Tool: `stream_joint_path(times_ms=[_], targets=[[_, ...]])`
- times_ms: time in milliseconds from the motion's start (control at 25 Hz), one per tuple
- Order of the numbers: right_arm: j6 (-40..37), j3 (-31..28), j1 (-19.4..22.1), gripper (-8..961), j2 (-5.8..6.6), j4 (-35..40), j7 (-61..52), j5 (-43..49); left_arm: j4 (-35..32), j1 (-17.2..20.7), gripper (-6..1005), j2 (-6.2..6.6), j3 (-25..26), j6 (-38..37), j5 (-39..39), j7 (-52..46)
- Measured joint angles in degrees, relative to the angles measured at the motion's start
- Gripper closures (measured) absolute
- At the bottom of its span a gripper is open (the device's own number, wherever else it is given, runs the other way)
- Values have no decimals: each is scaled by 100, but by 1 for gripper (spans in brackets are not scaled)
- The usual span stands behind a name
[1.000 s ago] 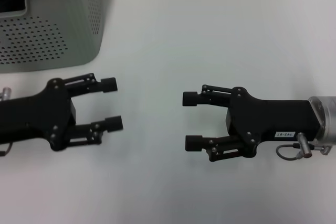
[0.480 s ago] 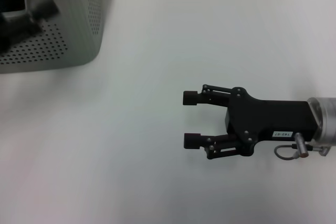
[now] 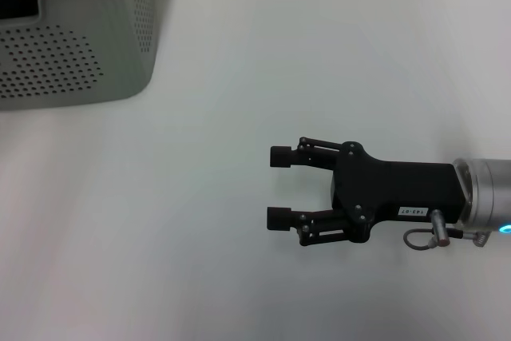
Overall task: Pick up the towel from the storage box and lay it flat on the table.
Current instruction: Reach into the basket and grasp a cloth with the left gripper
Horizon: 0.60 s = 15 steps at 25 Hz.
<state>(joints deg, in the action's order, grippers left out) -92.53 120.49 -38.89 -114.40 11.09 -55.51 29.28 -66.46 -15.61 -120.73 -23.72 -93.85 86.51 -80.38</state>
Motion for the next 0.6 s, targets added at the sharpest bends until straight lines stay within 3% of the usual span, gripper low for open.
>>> stream_joint_path(times_ms=[200,600], targets=[[8,0,11,84,-21,-37,-21,1,-56,-8,303,13,-165,577,85,170],[50,0,113,85,-76,-60,-22,22,-219,224,322,24,-1557,2220,166,371]])
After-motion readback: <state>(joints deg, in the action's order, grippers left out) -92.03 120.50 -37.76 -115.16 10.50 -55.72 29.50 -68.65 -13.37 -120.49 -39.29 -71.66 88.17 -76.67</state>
